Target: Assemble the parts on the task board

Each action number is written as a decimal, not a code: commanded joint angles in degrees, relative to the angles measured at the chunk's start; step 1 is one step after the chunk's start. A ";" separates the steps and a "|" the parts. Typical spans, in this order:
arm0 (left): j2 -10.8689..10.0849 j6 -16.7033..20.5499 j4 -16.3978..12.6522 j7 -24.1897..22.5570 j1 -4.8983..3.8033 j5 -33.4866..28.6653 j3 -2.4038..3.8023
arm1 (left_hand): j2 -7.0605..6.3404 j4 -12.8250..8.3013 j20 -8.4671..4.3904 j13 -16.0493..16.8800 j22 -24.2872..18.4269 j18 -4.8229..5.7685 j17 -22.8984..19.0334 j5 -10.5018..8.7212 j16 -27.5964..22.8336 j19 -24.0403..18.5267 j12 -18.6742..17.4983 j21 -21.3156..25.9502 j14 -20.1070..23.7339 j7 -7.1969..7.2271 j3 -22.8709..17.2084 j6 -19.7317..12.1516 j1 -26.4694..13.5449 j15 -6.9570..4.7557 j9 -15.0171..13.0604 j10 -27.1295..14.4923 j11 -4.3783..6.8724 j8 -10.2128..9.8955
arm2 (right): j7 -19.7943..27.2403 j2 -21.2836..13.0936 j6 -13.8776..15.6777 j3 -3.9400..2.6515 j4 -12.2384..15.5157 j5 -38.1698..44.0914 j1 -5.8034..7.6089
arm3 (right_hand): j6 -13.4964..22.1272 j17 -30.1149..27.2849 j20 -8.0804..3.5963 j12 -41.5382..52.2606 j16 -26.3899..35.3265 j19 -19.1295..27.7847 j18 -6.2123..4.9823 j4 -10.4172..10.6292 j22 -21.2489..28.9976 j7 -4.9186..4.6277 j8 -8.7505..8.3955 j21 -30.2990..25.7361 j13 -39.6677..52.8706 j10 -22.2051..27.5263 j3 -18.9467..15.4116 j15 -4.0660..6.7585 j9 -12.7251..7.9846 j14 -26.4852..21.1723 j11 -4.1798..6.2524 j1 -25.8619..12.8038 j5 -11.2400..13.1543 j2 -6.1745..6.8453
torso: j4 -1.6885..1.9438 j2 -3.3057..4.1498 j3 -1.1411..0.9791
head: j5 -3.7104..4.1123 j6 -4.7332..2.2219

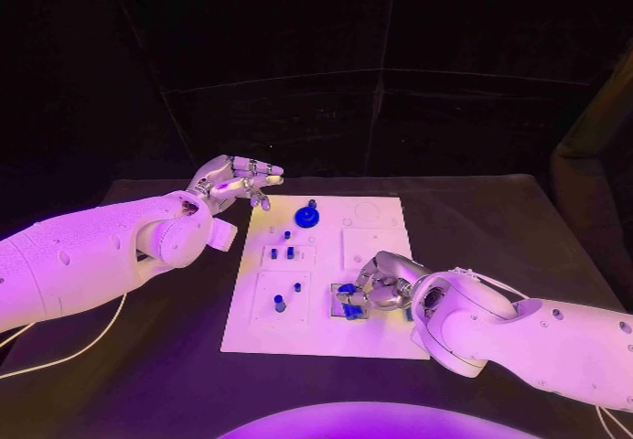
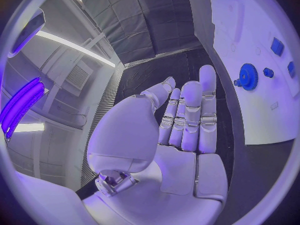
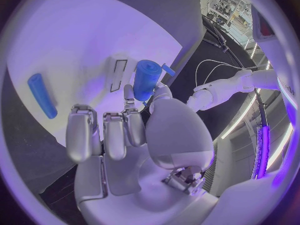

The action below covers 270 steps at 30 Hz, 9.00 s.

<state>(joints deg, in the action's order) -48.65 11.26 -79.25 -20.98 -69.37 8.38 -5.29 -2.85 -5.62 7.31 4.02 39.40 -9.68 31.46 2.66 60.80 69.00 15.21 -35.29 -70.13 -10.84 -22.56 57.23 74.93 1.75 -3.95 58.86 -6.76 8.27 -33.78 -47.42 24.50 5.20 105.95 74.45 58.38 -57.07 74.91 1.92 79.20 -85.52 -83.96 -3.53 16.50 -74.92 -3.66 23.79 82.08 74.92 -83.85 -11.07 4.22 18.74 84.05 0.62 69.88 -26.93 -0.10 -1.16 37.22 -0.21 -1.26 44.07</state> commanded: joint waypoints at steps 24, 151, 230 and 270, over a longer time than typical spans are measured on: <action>0.05 -0.55 -0.15 -0.06 -0.12 -0.19 0.05 | -0.28 -0.03 -0.10 -0.09 -0.05 -0.76 -0.04 0.14 -0.30 -0.43 0.23 0.35 0.36 -0.19 -0.20 -0.27 0.02 -0.07 0.04 -0.39 -0.13 0.28 | -4.54 2.50 -0.43 -0.05 -2.17 3.66 0.11 | 0.03 3.64 -0.62 -2.35 0.30 -0.86 0.33 0.48 0.16 0.19 0.57 -0.55 4.20 0.39 -0.43 0.57 2.81 3.91 0.25 -10.09 23.54 5.52 | -0.20 0.00 -0.13 | -0.53 0.20; -0.45 -0.86 -0.18 0.04 -0.06 -0.19 0.01 | -0.16 -0.07 -0.10 -0.10 -0.13 -0.77 -0.26 0.15 -0.34 -0.42 0.33 0.44 0.44 -0.17 -0.28 -0.30 0.07 -0.07 0.04 -0.48 -0.11 0.34 | -1.83 -14.43 -8.04 0.01 2.94 12.64 0.05 | -1.37 5.47 0.13 -7.04 -0.01 -0.96 0.57 -7.24 -1.41 -0.72 -5.72 0.02 2.69 1.50 -3.95 -0.16 1.90 4.13 -0.52 1.90 13.28 -0.86 | -0.39 -0.08 -0.19 | 2.30 -0.16; -0.48 -1.43 -0.27 0.63 -0.01 -0.19 -0.06 | -0.02 -0.16 -0.10 -0.12 -0.22 -0.77 -0.44 0.14 -0.30 -0.38 0.50 0.54 0.48 -0.18 -0.39 -0.33 0.16 -0.08 0.03 -0.59 -0.13 0.44 | 1.11 -4.20 1.09 -0.02 0.78 -4.73 -1.08 | -8.47 7.37 -0.84 -7.04 -0.58 -1.76 0.93 -9.51 -3.45 0.88 -11.92 0.99 3.57 0.14 23.32 1.03 2.25 4.51 0.96 -1.23 -3.70 4.34 | -0.32 -0.06 -0.14 | 1.27 0.36; -0.62 -2.26 -0.17 1.33 -0.02 -0.19 -0.06 | 0.03 -0.16 -0.10 -0.13 -0.28 -0.76 -0.67 0.14 -0.32 -0.36 0.60 0.62 0.57 -0.21 -0.41 -0.42 0.10 -0.06 0.05 -0.70 -0.15 0.48 | -2.66 -2.29 0.15 -0.03 -0.09 0.90 -1.09 | -10.29 7.61 -1.58 -5.26 -0.66 -1.93 1.01 -9.10 -3.78 2.02 -10.00 1.14 4.91 -0.98 22.62 1.80 3.98 4.55 1.89 -2.91 -1.07 4.64 | -0.50 -0.10 -0.21 | 0.96 0.46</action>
<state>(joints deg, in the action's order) -49.29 9.63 -79.35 -19.52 -69.31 8.38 -5.40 -2.85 -5.78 7.30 3.95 39.21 -9.69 30.87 2.66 60.80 69.00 15.53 -34.84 -69.92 -11.05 -22.72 57.02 74.93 1.54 -3.95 58.65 -6.96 8.49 -35.99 -49.59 22.89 5.13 105.74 73.85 57.31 -67.13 74.90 0.70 73.70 -85.98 -84.17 -3.55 7.32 -74.91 -1.87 13.52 82.93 74.93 -84.15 11.58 5.58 22.53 84.10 2.16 67.00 -28.10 4.74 -1.62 37.14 -0.40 -0.30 44.60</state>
